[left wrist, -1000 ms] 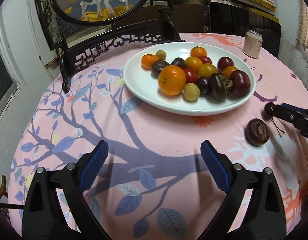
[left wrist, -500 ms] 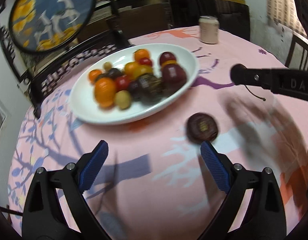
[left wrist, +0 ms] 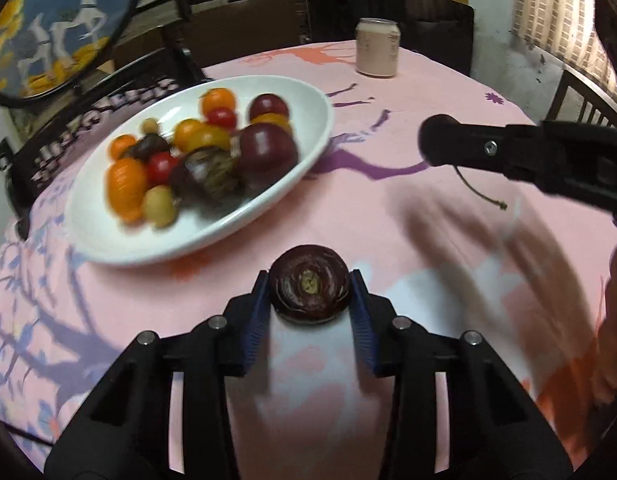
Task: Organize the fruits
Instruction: 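Grasp the last mangosteen with the left tool while the right tool grasps the dark cherry, then carry the mangosteen and cherry onto the plate and release both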
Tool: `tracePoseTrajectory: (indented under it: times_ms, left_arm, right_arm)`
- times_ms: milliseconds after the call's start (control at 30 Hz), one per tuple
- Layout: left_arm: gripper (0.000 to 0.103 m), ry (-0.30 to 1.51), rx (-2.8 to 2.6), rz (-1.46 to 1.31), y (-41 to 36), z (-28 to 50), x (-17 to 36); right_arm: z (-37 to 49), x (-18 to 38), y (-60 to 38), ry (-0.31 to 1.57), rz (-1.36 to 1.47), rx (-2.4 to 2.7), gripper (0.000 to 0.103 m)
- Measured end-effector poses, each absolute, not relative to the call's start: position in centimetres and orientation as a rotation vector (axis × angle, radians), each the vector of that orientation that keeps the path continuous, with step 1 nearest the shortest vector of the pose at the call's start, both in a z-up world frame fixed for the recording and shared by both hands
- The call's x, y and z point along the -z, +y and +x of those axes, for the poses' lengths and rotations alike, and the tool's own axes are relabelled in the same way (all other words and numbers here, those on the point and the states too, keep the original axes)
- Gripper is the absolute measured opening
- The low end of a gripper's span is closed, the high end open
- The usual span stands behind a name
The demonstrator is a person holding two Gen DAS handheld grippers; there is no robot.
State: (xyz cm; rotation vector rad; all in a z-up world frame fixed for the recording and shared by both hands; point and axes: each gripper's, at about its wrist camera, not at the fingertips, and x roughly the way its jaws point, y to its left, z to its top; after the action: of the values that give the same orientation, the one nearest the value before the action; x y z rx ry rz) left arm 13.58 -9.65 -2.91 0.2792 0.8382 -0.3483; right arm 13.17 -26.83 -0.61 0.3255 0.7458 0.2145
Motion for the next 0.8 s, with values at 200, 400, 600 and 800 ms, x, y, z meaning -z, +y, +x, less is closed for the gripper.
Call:
tracePoseTrajectory:
  times_ms: [200,400,600,800]
  left_arm:
    - [0.04,0.838,0.239,0.25,-4.0,11.7,2.5]
    - [0.04,0.888,0.162,0.126,-0.3,13.5,2.4]
    - [0.04,0.859,0.224,0.105,-0.8,14.0,0.1]
    - [0.04,0.751,0.124,0.081,0.5,19.0,-4.4]
  right_arm:
    - [13.3,2.0,-25.9,0.805,0.341,-0.247,0.03]
    - [11.7,2.2,-20.3,0.83,0.195,-0.368,0.03]
    - [10.7,-0.6,-19.9,0.735,0.2,-0.393,0.03]
    - [15.0,-5.5,-21.8,0.618,0.278,-0.324,0.031]
